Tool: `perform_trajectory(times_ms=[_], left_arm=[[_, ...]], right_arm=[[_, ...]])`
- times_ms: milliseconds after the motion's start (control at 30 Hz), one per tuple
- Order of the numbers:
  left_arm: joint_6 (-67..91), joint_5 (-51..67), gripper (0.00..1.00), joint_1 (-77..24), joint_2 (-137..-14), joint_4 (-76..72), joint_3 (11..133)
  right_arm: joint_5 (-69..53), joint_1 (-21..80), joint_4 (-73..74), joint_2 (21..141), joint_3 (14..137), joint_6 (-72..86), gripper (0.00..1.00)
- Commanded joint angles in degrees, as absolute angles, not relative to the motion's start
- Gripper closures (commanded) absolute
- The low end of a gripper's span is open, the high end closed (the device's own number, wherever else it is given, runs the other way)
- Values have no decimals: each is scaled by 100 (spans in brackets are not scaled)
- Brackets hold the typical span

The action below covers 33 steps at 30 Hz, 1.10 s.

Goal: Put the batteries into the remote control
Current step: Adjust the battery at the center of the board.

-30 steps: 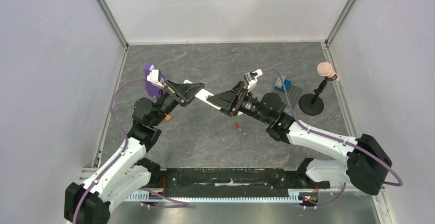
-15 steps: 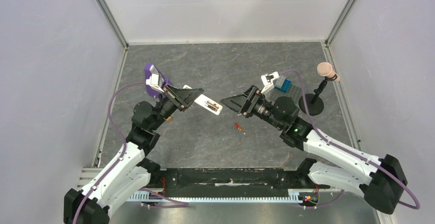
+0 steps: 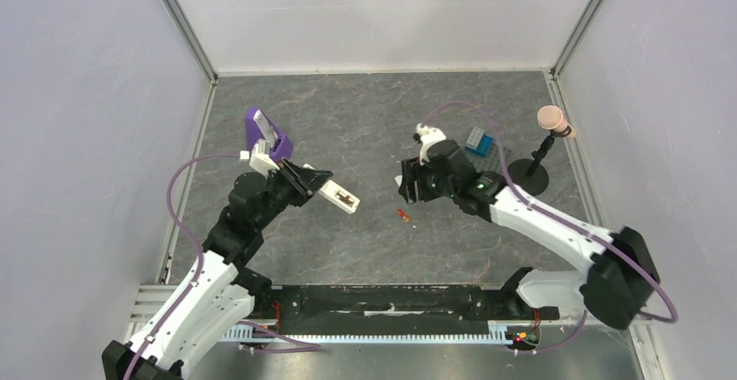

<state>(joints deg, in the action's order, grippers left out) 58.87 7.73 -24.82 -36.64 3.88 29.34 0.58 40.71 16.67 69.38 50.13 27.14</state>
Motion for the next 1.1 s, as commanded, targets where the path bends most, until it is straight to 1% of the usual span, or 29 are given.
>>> perform_trajectory(times_ms=[0,133,267,333,500,733,800,867,900,967,1000,1067], left_arm=[[5309,212,98,-2450,-3573,1049,3286],[5165,21,98,-2444,-3593,1298,3383],[5116,24,98,-2444,-3587,1318,3384],[5115,26,98,-2445,-3574,1325,3365],[5124,26,98,-2436,-3561,1275,3299],[5120,26,98,-2443,-3553,1230,3267],[5115,26,98,-2435,-3525,1230,3253],[5122,25,98,-2437,-3487,1230,3260],[5123,21,98,-2432,-3468,1237,3258],[5128,31,98,-2431,-3447,1248,3255],[5133,39,98,-2432,-3444,1255,3256],[5150,50,98,-2430,-3410,1257,3255]], right_arm=[[579,4500,2018,7600,5049,1894,36],[728,4680,1992,8285,5295,1663,38],[743,4676,2084,8895,5541,1552,43],[677,4676,2124,9108,5621,1530,47],[724,4676,2036,9382,5610,1598,58],[668,4667,1978,9606,5579,1904,68],[613,4619,1994,9642,5527,2076,73],[444,4543,2039,9707,5498,2231,84],[434,4512,2057,9719,5485,2291,86],[613,4476,2114,9701,5434,2516,89],[721,4444,2132,9654,5390,2709,93],[1051,4371,2088,9475,5252,3303,95]])
